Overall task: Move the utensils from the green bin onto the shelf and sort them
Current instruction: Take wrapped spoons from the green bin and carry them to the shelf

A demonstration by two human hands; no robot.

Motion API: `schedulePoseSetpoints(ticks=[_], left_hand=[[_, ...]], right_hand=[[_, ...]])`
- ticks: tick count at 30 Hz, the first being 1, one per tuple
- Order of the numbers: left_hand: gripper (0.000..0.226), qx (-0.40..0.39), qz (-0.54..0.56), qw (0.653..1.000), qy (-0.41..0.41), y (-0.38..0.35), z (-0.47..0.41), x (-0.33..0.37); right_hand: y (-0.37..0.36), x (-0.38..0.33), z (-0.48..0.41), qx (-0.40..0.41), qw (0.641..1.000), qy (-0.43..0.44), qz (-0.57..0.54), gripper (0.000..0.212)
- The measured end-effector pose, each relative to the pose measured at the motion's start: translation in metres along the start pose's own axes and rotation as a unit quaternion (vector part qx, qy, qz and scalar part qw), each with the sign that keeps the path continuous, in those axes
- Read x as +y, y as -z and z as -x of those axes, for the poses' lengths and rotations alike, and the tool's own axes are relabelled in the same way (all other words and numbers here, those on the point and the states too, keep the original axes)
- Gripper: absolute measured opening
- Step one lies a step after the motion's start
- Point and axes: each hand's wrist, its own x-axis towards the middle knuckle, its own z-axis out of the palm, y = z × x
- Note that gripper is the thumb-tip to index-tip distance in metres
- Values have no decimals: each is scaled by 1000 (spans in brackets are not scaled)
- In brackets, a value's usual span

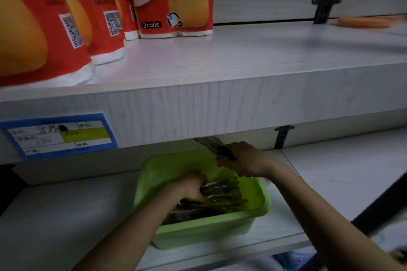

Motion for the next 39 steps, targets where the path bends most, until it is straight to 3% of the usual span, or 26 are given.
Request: schedulePoseSetpoints(ticks=[5,10,13,18,21,24,30,39], left_hand=[[63,-5,15,1000,-5,-2,1,-4],[50,15,-12,1000,-16,-6,1,-5],[38,24,17,1000,-10,-5,1,-4],[30,41,77,996,32,1,2,-8],[19,77,85,993,14,4,1,-8],[18,35,116,993,9,2,3,-6],[62,-47,156,987,3,-4,8,-4],[43,-91,173,980,-20,0,9,-11]], right_hand=[[0,7,8,9,1000,-10,-9,20],[-2,10,11,19,999,-12,-25,22],[-2,11,13,18,1000,-7,-23,18],[-5,12,13,19,1000,-12,-21,31],[-7,14,13,27,999,-17,-20,33],[-7,15,13,27,999,-20,-30,31],[-8,15,15,23,999,-26,-36,22],[-11,14,18,24,999,-33,-27,28]])
